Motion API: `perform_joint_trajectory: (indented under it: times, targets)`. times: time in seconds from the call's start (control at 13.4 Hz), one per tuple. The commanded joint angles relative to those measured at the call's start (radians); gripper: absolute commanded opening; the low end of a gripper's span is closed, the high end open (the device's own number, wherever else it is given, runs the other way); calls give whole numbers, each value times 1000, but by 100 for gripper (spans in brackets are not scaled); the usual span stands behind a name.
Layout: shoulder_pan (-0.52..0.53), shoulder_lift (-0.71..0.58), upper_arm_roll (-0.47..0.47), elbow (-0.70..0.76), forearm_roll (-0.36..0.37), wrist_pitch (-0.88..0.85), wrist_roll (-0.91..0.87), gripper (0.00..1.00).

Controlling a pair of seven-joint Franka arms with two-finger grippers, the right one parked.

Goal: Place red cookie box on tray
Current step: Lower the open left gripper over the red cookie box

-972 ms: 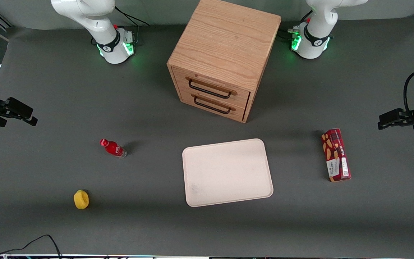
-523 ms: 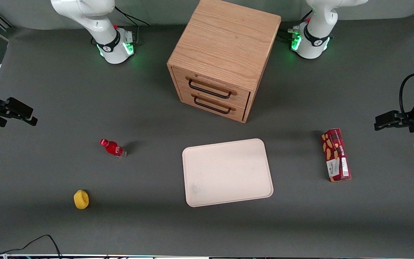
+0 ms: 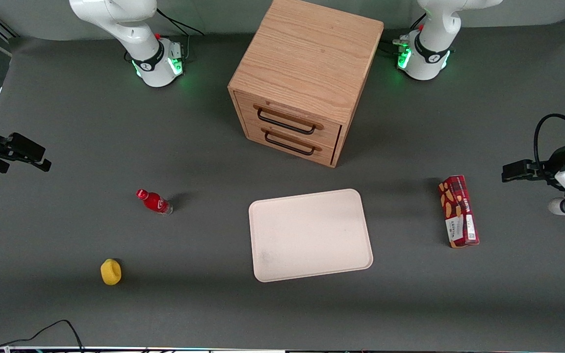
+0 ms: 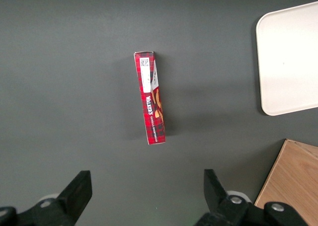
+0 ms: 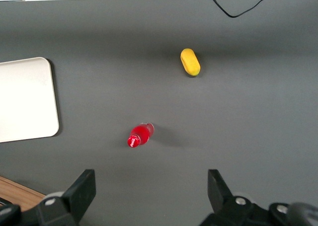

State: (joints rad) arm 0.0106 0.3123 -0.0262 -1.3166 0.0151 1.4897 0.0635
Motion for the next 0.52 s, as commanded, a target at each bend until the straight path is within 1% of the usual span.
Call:
perform_joint_trajectory:
  times: [0.0,0.3,0.45]
  targets:
    - [-11,17,5,-33,-9,38,16,100]
    - [-1,27,6,-145,-18,162,15,100]
    - [2,31,6,-174,-18,184,15,100]
